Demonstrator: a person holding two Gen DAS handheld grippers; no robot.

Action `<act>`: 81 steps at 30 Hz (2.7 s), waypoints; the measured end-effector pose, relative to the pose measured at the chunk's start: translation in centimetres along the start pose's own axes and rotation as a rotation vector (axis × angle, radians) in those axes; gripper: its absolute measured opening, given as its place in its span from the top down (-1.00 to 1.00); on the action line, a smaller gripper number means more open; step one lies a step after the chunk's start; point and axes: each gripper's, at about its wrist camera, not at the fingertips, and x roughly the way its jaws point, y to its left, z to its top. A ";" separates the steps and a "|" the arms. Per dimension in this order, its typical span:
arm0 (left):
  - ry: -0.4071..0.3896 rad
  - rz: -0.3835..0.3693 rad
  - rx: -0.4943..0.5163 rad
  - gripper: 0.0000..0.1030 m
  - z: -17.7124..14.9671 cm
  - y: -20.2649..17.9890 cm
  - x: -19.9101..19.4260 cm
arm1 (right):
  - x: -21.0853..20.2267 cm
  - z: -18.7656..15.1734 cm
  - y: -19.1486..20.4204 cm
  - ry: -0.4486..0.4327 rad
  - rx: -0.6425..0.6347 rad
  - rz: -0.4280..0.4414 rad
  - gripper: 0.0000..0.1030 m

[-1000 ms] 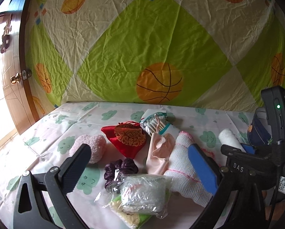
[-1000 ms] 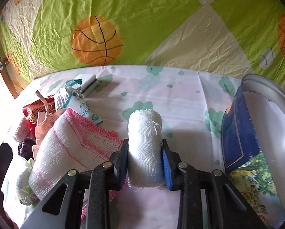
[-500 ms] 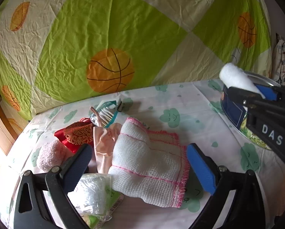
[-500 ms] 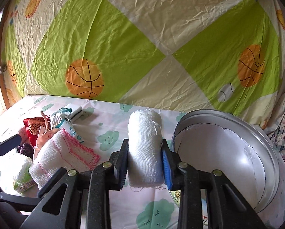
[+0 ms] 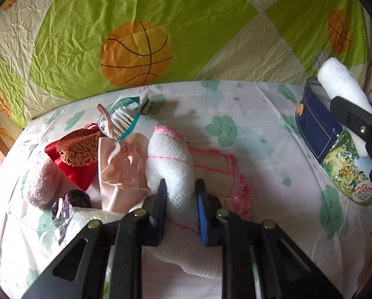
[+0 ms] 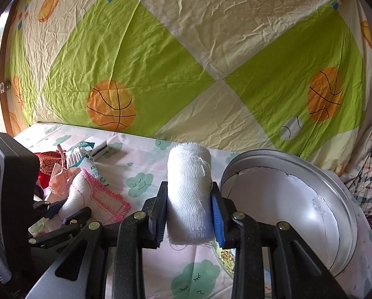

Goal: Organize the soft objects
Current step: 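Lift the gauze roll with the right gripper while the left gripper carries the towel toward the tin, then lower the gauze roll into the tin with the right gripper while the left gripper releases the towel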

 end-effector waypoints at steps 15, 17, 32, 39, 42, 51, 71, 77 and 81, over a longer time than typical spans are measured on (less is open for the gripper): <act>-0.396 -0.302 -0.183 0.65 -0.8 2.3 -7.3 | -3.0 1.1 -2.3 -0.124 0.079 -0.007 0.35; -0.434 -0.333 -0.196 0.65 -1.0 2.6 -8.2 | -3.2 1.1 -2.5 -0.132 0.089 -0.007 0.35; -0.567 -0.444 -0.217 0.65 0.8 2.4 -13.0 | -6.0 1.5 -5.5 -0.262 0.152 -0.016 0.36; -0.588 -0.447 -0.181 0.65 1.5 0.2 -13.9 | -6.6 1.5 -8.3 -0.269 0.228 0.030 0.36; -0.584 -0.470 -0.163 0.65 1.9 -1.6 -13.7 | -6.8 1.4 -9.7 -0.281 0.249 0.062 0.36; -0.554 -0.512 -0.116 0.65 3.1 -7.5 -12.5 | -6.2 0.7 -15.7 -0.269 0.390 0.149 0.36; -0.340 -0.479 -0.018 0.65 3.9 -18.0 -5.6 | 0.6 -1.8 -21.6 -0.006 0.288 -0.244 0.36; -0.296 -0.412 -0.012 0.65 3.5 -18.2 -3.9 | 1.6 -2.2 -21.2 0.031 0.263 -0.263 0.35; -0.287 -0.367 0.006 0.65 3.3 -18.4 -3.3 | 2.1 -2.4 -21.0 0.049 0.251 -0.268 0.35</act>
